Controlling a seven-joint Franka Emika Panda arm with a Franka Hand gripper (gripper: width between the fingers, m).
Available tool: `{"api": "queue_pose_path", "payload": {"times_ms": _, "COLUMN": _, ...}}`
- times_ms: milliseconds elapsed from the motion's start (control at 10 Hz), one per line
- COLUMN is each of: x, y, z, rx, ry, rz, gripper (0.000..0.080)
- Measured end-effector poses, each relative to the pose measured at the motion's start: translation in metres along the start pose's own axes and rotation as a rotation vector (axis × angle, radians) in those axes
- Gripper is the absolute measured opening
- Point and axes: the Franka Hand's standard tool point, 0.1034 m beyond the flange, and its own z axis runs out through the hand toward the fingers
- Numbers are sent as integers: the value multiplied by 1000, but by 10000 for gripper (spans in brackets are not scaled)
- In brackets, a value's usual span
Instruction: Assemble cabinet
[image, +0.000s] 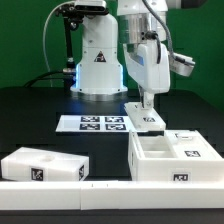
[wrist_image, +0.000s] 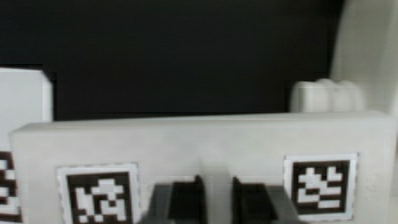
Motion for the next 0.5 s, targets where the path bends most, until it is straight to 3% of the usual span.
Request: {"api": "queue_pose_path", "payload": {"times_ms": 500, "x": 7, "y": 2, "z": 5, "rx": 8, "ry": 10, "rz": 1, "gripper": 62}}
